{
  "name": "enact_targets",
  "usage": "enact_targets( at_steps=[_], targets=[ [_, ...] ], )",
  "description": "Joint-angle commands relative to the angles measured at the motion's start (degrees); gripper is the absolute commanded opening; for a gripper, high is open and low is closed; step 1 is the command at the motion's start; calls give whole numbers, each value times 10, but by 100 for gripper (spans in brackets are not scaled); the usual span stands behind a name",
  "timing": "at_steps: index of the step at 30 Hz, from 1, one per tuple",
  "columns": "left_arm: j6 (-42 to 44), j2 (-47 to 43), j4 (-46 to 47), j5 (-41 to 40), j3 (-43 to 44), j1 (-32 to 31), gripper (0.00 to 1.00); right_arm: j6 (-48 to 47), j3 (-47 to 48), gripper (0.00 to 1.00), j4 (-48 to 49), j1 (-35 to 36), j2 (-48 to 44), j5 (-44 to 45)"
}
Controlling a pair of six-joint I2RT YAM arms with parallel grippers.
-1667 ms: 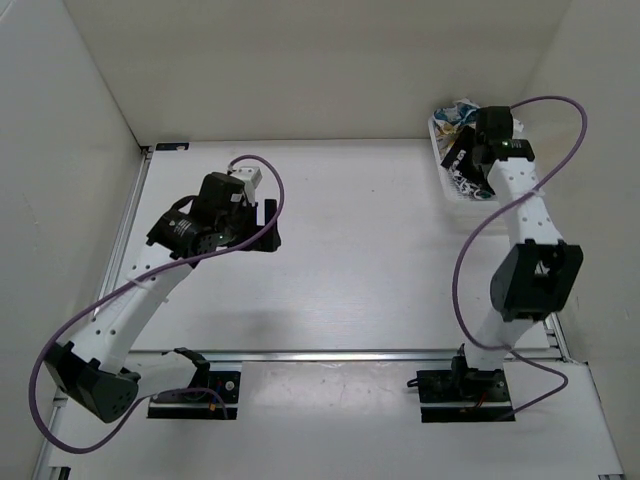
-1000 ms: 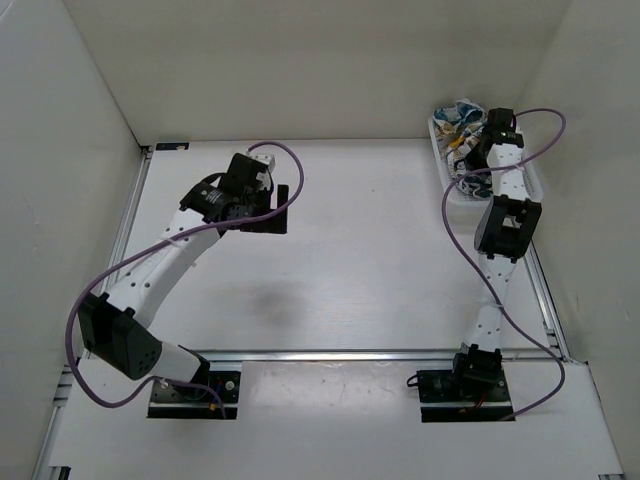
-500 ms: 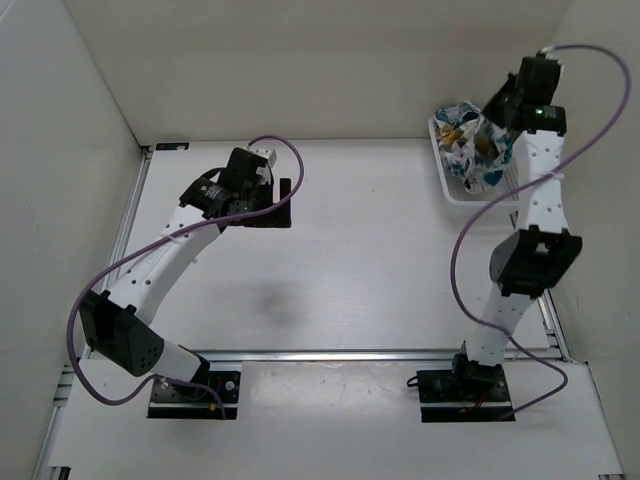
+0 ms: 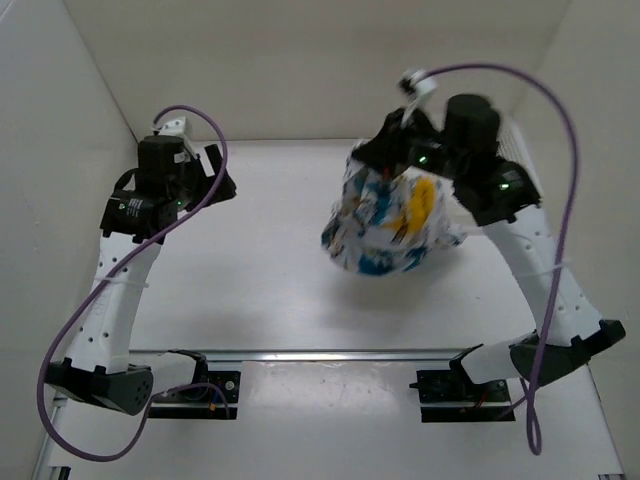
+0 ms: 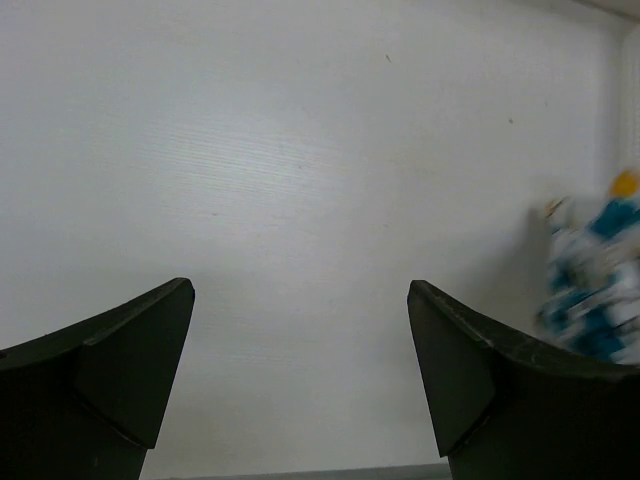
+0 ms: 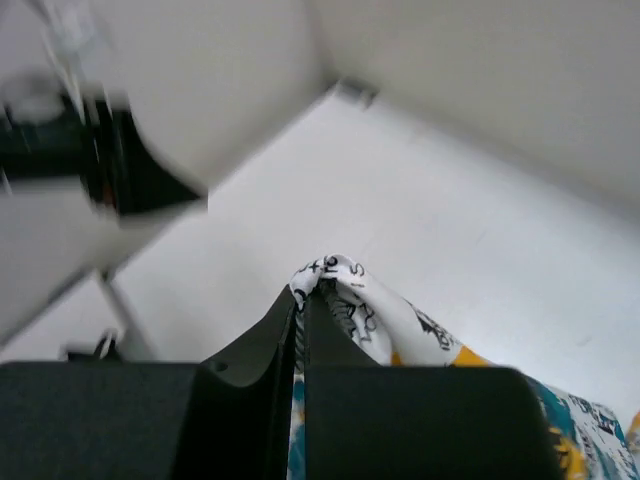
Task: Fold and stack the shorts
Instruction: Move the shorts to the center of the board, then flatten the shorts out
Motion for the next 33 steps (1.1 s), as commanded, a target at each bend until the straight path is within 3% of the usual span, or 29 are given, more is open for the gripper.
enact_targets(
  at_steps=[1, 2, 5, 6, 10, 16, 20, 24, 30, 33],
  targets=[
    [-13, 3, -35, 22, 16, 44, 100, -16, -136, 0, -3, 71, 9, 39],
    [-13, 3, -35, 47, 5, 49, 100, 9, -203, 0, 8, 71, 2, 45],
    [-13, 8, -35, 87, -33, 54, 100, 51, -260, 1, 16, 63, 2, 93],
    [-13, 8, -30, 99, -43, 54, 100, 62, -260, 39, 16, 53, 10, 112],
    [1, 8, -2, 232, -113, 40, 100, 68, -224, 66, -88, -22, 33, 117],
    [-89, -14, 58, 207, -297, -59, 100, 68, -297, 67, -99, -14, -12, 134],
    [-151, -19, 93, 191, -374, -106, 100, 89, -339, 84, -89, 80, -7, 156],
    [-170, 8, 144, 215, -399, -125, 100, 117, -351, 90, -76, 148, 37, 178],
    [-198, 82, 234, 271, -419, -137, 100, 128, -364, 93, -21, 171, 88, 164],
    [-198, 125, 241, 266, -414, -137, 89, 135, -364, 83, 2, 171, 129, 140]
  ],
)
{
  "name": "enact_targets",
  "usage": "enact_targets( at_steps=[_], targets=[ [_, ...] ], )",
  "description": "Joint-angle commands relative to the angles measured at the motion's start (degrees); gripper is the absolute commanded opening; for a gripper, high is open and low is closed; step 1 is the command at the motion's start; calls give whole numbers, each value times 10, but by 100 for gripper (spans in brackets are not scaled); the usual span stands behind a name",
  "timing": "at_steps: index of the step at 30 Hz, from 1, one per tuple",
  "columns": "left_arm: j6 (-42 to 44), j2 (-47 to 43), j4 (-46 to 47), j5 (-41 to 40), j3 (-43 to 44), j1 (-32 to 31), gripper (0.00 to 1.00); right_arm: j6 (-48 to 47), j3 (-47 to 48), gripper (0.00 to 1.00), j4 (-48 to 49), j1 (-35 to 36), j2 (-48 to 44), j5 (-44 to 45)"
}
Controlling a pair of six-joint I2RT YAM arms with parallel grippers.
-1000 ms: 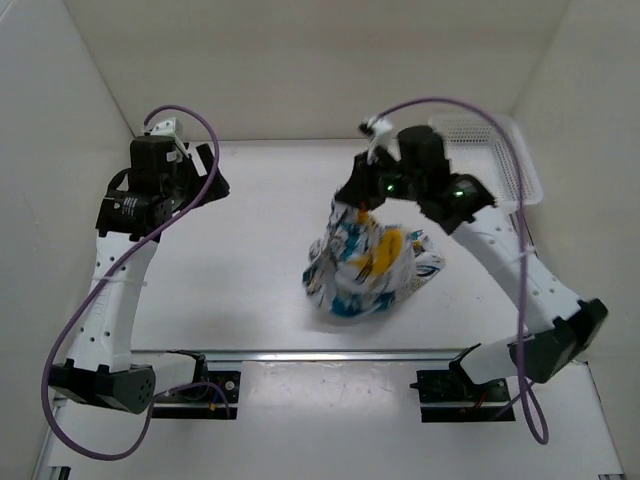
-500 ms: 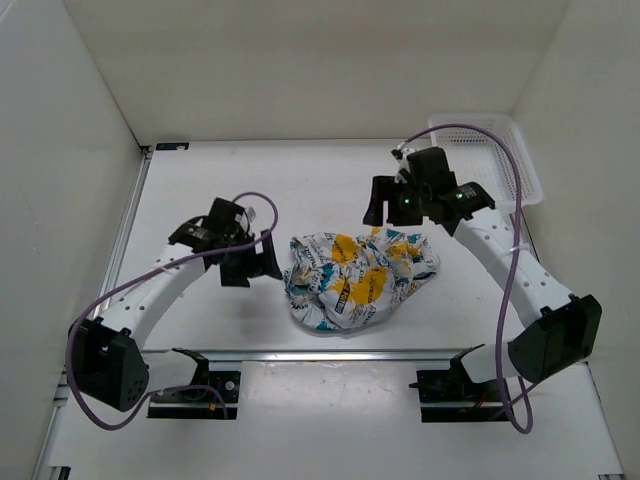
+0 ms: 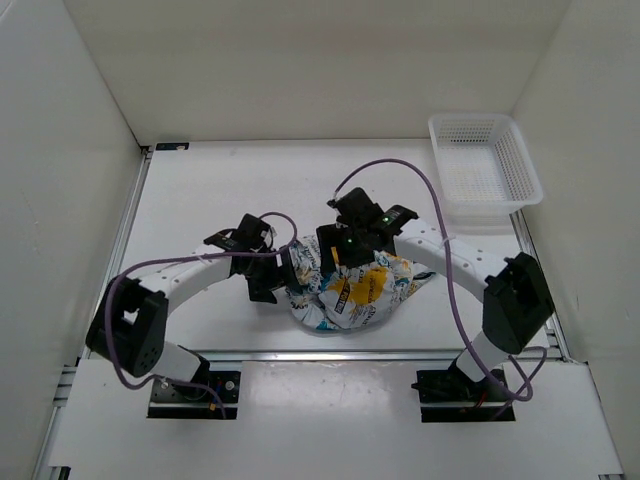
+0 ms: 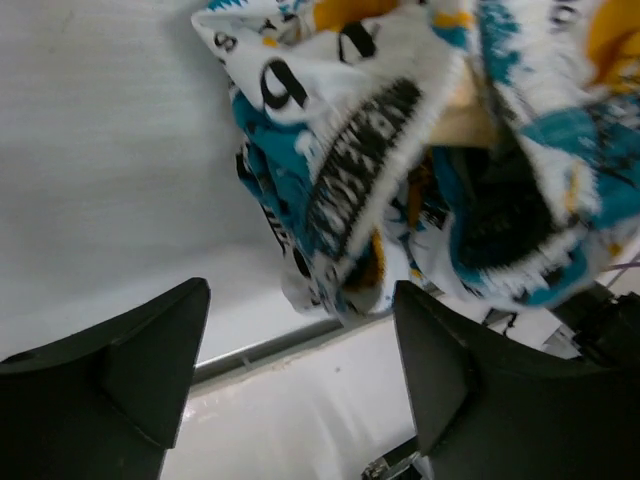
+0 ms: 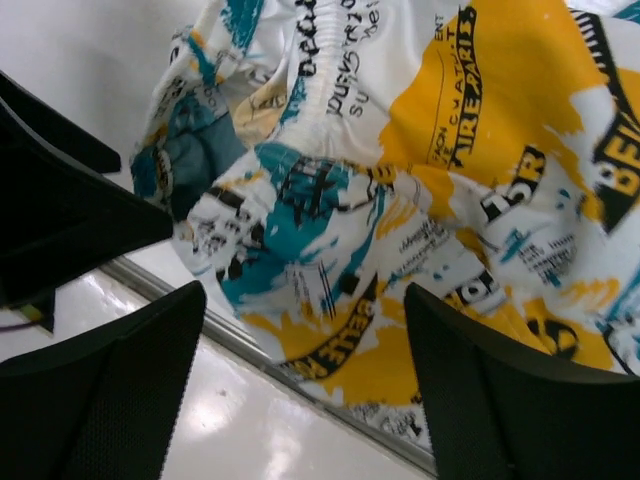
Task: Fold and stack the shorts
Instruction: Flatten the shorts out
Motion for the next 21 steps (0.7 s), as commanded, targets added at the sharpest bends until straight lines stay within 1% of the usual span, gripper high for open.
enact_targets(
  at_steps=[1, 2, 3, 4, 5, 6, 7, 9, 11, 13, 14, 15, 16, 17, 18, 19, 20, 21],
  targets=[
    [-11, 34, 43, 14, 6, -4, 82, 15, -1, 78, 50, -1, 31, -29],
    [-11, 44, 43, 14, 6, -4, 74, 15, -1, 66, 55, -1, 38, -37],
    [-3, 64, 43, 14, 15, -4, 60, 15, -1, 58, 61, -1, 45, -43],
    [6, 72, 43, 14, 25, -4, 50, 21, 4, 49, 61, -1, 56, -49],
    [6, 77, 43, 14, 25, -4, 39, 21, 4, 38, 61, -1, 62, -49],
    [14, 77, 43, 14, 33, 3, 27, 21, 9, 21, 61, -1, 68, -58],
    [19, 82, 43, 21, 42, 8, 10, 21, 17, 13, 61, -1, 78, -64],
    [30, 82, 43, 38, 55, 21, 10, 21, 29, 0, 61, -1, 85, -69],
    [49, 74, 37, 43, 86, 46, 10, 6, 60, 0, 55, -12, 86, -69],
    [68, 65, -5, 43, 124, 78, 10, -6, 101, 0, 35, -34, 86, -47],
    [89, 65, -28, 32, 180, 89, 10, -24, 162, 0, 8, -43, 86, -18],
    [104, 65, -59, 9, 217, 100, 10, -33, 202, 0, -10, -54, 99, -2],
    [116, 65, -108, 0, 255, 111, 10, -43, 247, 0, -30, -77, 105, 11],
    [137, 71, -132, -6, 337, 136, 10, -53, 295, 0, -65, -89, 112, 18],
    [143, 76, -154, -12, 381, 149, 10, -71, 393, 0, -78, -101, 123, 18],
    [148, 81, -195, -12, 428, 175, 10, -79, 440, 0, -89, -123, 123, 18],
    [148, 87, -213, -5, 518, 186, 10, -85, 482, 0, -102, -132, 129, 9],
    [154, 87, -226, 4, 559, 197, 10, -91, 555, 0, -108, -150, 129, 9]
  ],
)
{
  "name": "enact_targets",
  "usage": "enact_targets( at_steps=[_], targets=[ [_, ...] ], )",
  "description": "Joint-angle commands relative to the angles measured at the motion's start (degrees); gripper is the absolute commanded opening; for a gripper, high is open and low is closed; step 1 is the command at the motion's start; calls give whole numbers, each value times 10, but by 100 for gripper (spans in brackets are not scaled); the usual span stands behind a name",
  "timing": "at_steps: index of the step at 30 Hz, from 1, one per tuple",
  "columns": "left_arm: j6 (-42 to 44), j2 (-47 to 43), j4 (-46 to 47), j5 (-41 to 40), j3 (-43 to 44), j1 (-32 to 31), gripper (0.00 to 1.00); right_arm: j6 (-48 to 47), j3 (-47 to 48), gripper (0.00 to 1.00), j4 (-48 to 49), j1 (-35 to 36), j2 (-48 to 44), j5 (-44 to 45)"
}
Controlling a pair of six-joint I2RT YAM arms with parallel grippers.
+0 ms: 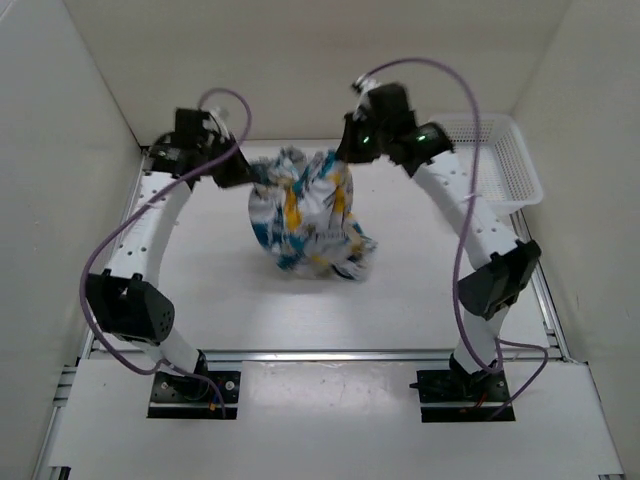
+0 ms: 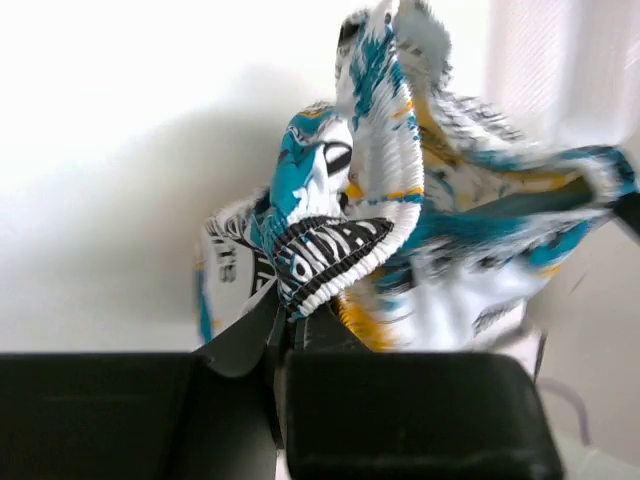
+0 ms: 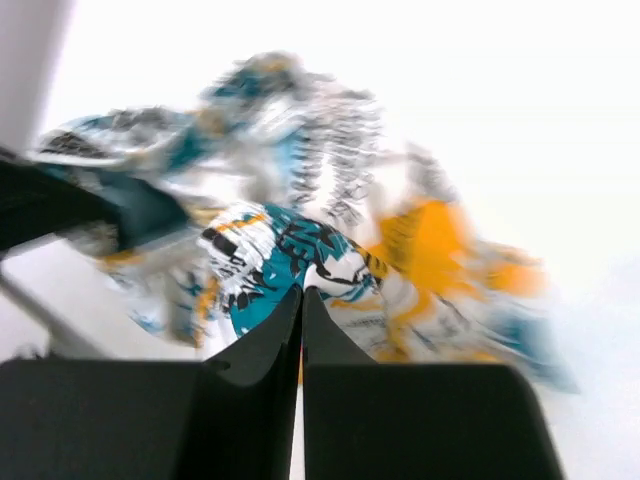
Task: Fold and stack the shorts
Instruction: Flatten the shorts out
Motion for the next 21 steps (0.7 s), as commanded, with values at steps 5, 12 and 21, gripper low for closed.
enact_targets(
  at_steps=[5, 12, 21],
  targets=[
    [41, -53, -96, 6, 244, 47, 10, -80, 137, 0, -13, -71, -98, -3],
    [29, -167, -38, 37, 64, -33, 10, -72, -248, 32, 159, -125, -313, 177],
    [-40, -189, -3, -39, -174, -239, 100, 85, -491, 74, 152, -245, -320, 116]
  ],
)
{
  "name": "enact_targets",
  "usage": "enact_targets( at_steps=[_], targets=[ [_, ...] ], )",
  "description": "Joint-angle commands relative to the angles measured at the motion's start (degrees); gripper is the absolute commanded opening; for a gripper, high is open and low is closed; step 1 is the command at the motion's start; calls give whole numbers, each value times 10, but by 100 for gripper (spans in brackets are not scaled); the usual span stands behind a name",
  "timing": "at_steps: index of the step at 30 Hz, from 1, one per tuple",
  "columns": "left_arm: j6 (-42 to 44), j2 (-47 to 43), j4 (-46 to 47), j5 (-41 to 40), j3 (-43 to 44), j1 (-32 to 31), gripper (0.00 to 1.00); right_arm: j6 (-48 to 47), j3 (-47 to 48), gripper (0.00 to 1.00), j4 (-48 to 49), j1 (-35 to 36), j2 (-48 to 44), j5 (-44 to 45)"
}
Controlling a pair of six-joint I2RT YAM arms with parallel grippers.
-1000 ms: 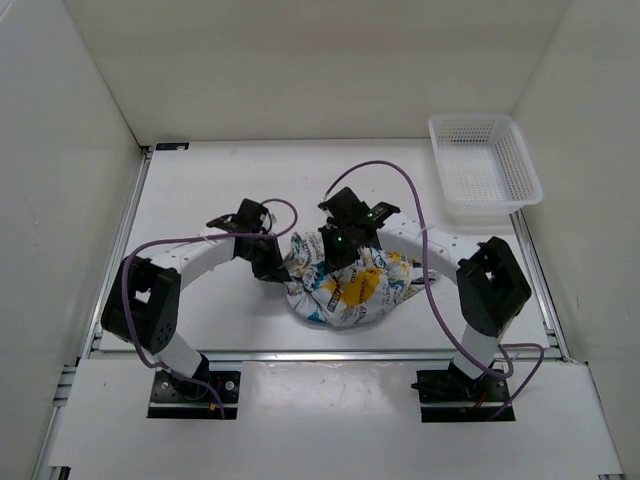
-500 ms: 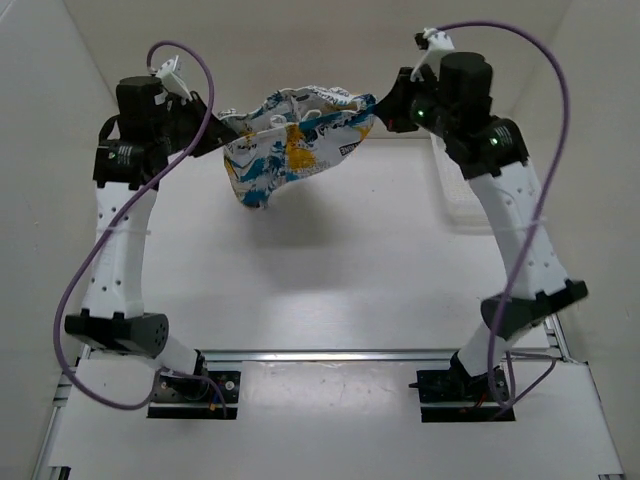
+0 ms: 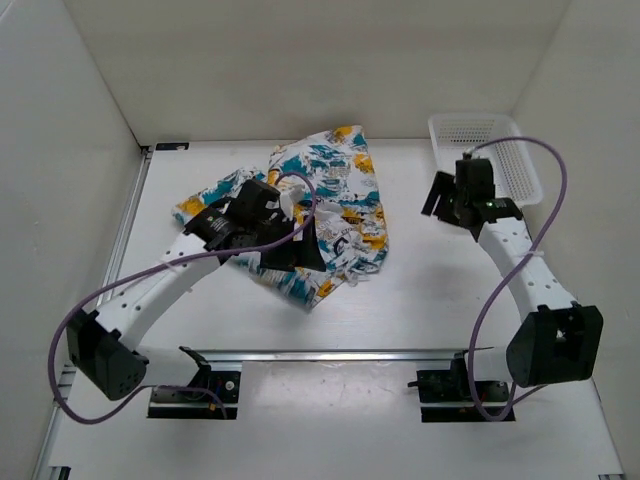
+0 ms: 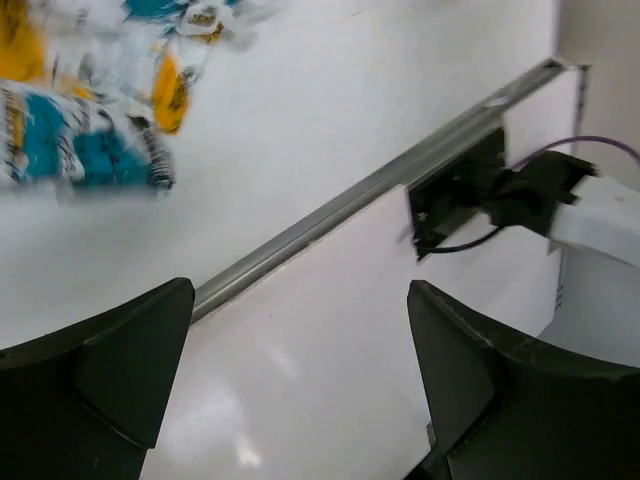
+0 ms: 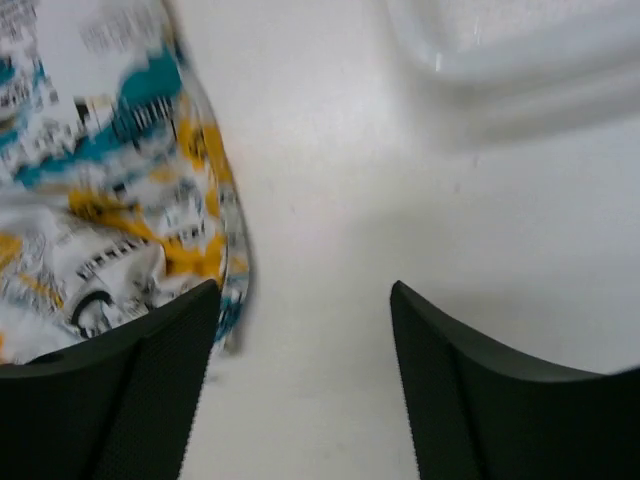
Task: Fold and stack the shorts
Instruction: Flatten the shorts out
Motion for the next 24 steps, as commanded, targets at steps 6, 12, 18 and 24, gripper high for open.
enact_targets(
  at_steps=[6, 12, 18, 24],
  targets=[
    [31, 17, -92, -141, 97, 150, 88, 96, -89, 63, 27, 124, -35, -96],
    [32, 35, -96, -175, 55, 316, 48, 161, -120, 77, 53, 299, -14, -109],
    [4, 72, -14, -46, -62, 452, 69, 195, -69, 84, 63, 427, 100, -91],
    [4, 113, -8, -26, -79, 465, 76, 200, 22, 86, 63, 455, 240, -134]
  ],
)
